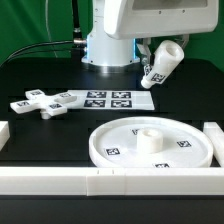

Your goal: Assemble round table

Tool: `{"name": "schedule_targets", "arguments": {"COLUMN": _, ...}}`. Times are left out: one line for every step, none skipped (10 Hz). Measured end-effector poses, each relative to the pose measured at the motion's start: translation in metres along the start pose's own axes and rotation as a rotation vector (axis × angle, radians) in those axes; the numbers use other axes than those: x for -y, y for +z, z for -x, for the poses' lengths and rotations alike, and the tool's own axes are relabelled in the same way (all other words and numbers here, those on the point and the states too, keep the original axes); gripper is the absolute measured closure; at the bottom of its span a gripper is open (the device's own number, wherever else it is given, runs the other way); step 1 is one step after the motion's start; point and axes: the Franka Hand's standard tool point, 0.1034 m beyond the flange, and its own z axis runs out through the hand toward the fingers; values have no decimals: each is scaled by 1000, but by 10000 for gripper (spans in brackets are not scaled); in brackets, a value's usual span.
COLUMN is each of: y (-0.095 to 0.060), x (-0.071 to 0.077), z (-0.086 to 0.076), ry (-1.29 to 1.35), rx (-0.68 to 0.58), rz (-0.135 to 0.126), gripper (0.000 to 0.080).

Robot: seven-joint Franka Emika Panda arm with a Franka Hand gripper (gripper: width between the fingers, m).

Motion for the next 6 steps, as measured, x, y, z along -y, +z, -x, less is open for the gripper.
{"name": "schedule_targets", "arguments": {"y": 2, "x": -2, "z": 1, "ry": -9, "rx": -38, "rz": 11, "gripper": 392}}
{"name": "schedule_targets", "arguments": {"y": 1, "x": -8, "z": -1, "ry": -17, "rx": -115, "rz": 32, "gripper": 392}}
{"name": "schedule_targets", "arguments": {"y": 3, "x": -13, "z": 1, "ry": -22, "rx": -177, "rz": 56, "gripper": 392}}
{"name": "schedule_targets", "arguments": {"y": 8, "x": -16, "z": 4, "ry": -20, "rx": -204, "rz": 68, "gripper": 392}}
{"name": "schedule_targets", "arguments": {"y": 6, "x": -27, "z": -2, "ry": -55, "rx": -242, "rz": 94, "gripper": 392}}
{"name": "schedule_targets", "arguments": {"y": 3, "x": -39, "z": -9, "ry": -82, "rx": -304, "rz": 139, "gripper": 392}}
